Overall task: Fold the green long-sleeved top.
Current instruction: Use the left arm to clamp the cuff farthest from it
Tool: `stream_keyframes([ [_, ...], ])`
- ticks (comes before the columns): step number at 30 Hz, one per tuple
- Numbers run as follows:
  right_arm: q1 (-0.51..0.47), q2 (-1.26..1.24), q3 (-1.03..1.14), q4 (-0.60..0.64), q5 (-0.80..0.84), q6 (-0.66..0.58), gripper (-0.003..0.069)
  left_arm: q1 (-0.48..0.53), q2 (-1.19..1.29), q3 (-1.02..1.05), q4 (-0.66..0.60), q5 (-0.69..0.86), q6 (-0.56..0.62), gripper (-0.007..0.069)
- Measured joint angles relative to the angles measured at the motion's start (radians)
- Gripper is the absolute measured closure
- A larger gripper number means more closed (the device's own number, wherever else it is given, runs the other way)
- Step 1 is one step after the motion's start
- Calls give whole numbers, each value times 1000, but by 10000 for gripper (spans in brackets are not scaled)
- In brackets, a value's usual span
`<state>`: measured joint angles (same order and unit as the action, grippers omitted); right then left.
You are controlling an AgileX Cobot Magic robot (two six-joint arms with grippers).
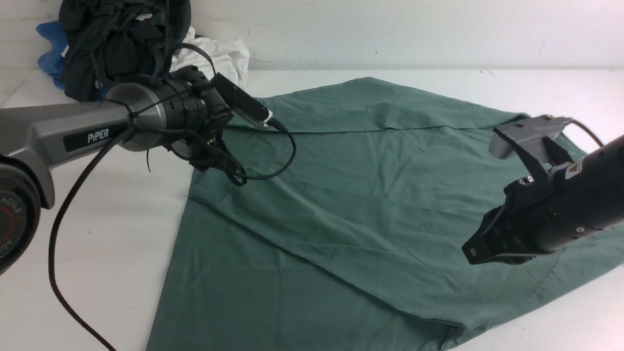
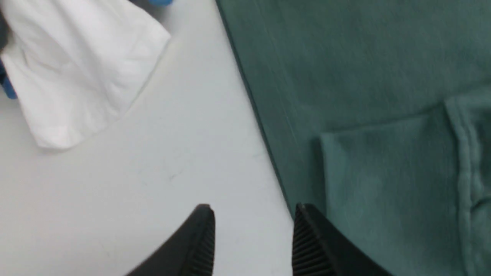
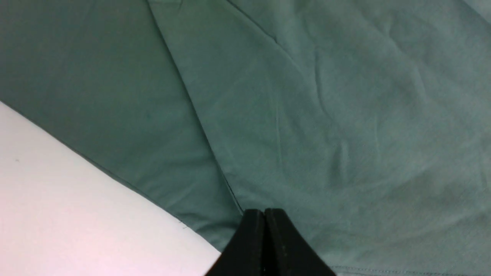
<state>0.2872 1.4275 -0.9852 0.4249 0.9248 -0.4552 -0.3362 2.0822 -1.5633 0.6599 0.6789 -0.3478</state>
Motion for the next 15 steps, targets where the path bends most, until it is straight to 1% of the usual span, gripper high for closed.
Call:
stream_keyframes([
  [2,0,0,0,0,-15,0,673,13,6,-61,-71,0,41,345],
  [4,0,0,0,0,-30,0,673,31,29,-156,-183,9,127,356],
  [5,0,4,0,0,-35,0,673,46,50,-225,-254,30,192,372],
  [6,0,9,0,0,-38,0,673,55,72,-274,-316,44,225,382],
  [8,0,26,0,0,-42,0,673,86,142,-402,-480,104,330,410],
  [11,0,71,0,0,-44,0,673,131,279,-593,-670,202,422,419],
  [13,0,105,0,0,-44,0,673,152,382,-709,-727,257,435,386],
  [15,0,128,0,0,-44,0,673,162,445,-798,-725,279,413,341],
])
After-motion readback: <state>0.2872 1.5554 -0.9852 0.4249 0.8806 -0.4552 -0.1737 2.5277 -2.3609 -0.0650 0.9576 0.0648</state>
